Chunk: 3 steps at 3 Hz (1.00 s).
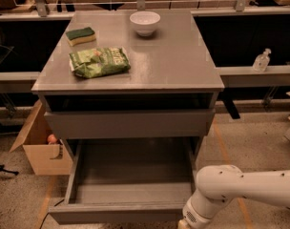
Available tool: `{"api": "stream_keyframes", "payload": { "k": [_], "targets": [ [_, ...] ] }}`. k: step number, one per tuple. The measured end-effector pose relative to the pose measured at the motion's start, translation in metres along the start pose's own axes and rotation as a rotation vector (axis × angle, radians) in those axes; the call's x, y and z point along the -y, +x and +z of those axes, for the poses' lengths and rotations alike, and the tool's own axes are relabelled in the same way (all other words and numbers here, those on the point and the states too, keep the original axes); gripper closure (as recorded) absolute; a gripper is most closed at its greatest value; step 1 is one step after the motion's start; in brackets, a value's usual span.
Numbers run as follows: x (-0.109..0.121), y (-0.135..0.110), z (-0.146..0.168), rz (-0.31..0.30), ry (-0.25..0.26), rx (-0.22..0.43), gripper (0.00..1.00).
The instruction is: Close middle drawer
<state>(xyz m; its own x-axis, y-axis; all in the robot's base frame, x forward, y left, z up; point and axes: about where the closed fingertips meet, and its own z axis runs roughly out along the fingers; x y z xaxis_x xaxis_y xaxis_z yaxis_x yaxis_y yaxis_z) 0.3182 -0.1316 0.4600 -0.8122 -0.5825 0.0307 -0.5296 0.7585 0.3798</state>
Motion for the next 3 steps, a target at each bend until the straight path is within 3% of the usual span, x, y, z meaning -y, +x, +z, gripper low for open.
{"api": "stream_keyframes", "payload": {
  "k": [3],
  "targets": [
    [0.017, -0.034, 0.037, -0.042, -0.021, 0.165, 1.0]
  ]
}}
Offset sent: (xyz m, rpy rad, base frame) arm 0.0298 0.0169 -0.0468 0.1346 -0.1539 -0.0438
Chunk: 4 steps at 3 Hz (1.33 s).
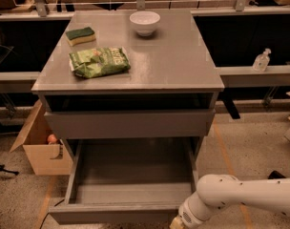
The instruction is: Close middle drawer
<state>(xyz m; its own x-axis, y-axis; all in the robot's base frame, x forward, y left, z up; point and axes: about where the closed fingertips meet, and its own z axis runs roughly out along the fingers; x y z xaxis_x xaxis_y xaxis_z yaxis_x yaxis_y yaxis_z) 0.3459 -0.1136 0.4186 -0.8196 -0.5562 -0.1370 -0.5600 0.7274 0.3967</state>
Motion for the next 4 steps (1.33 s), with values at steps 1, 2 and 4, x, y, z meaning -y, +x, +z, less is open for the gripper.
{"api": "stream_keyframes", "payload": {
  "k": [1, 2, 4],
  "targets": [
    [0.004, -0.021, 0.006, -0.045, -0.003, 0.05, 1.0],
    [0.005, -0.034, 0.007, -0.072, -0.001, 0.073, 1.0],
    [-0.003, -0.072, 0.01, -0.22, -0.019, 0.119, 1.0]
  ]
}}
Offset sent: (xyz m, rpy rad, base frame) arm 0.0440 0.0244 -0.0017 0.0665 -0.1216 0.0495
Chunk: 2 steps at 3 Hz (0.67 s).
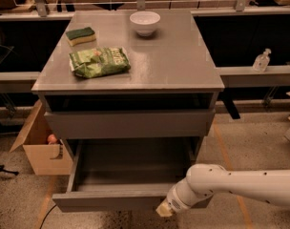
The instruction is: Close middle drawer
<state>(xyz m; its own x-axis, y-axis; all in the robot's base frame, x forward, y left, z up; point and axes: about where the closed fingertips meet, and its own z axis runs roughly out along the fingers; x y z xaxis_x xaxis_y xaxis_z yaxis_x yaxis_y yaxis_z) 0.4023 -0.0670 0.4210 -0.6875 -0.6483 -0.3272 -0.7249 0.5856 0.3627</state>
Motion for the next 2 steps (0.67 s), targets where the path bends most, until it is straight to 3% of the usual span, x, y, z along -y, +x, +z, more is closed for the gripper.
{"api": "stream_keyframes", "payload": {
  "k": [1, 2],
  "targets": [
    [0.0, 0.0, 0.0, 0.0, 0.0, 0.0, 1.0],
    [0.011, -0.003, 0.008, 0.01, 0.004, 0.077, 1.0]
  ]
}}
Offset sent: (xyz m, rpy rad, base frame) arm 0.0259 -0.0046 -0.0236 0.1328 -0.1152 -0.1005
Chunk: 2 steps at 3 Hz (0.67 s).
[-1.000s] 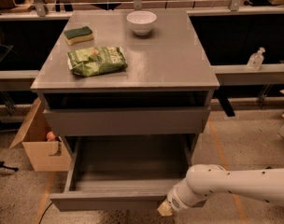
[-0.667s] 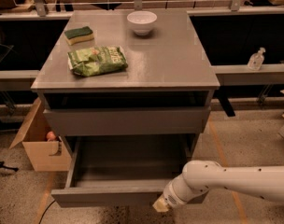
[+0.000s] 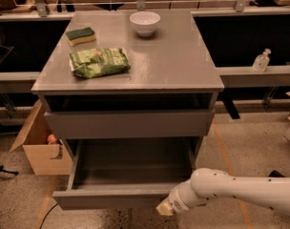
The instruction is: Close middle drawer
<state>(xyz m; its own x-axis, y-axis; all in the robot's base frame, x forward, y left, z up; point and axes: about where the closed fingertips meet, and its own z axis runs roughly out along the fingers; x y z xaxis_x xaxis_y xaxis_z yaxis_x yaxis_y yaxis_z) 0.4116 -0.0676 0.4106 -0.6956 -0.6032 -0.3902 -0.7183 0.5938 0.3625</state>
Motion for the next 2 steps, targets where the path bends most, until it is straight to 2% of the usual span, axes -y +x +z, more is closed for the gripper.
{"api": "stream_keyframes", "payload": {
  "k": [2],
  "targets": [
    [0.023, -0.03, 0.002, -0.033, 0.035, 0.197, 1.0]
  ]
}}
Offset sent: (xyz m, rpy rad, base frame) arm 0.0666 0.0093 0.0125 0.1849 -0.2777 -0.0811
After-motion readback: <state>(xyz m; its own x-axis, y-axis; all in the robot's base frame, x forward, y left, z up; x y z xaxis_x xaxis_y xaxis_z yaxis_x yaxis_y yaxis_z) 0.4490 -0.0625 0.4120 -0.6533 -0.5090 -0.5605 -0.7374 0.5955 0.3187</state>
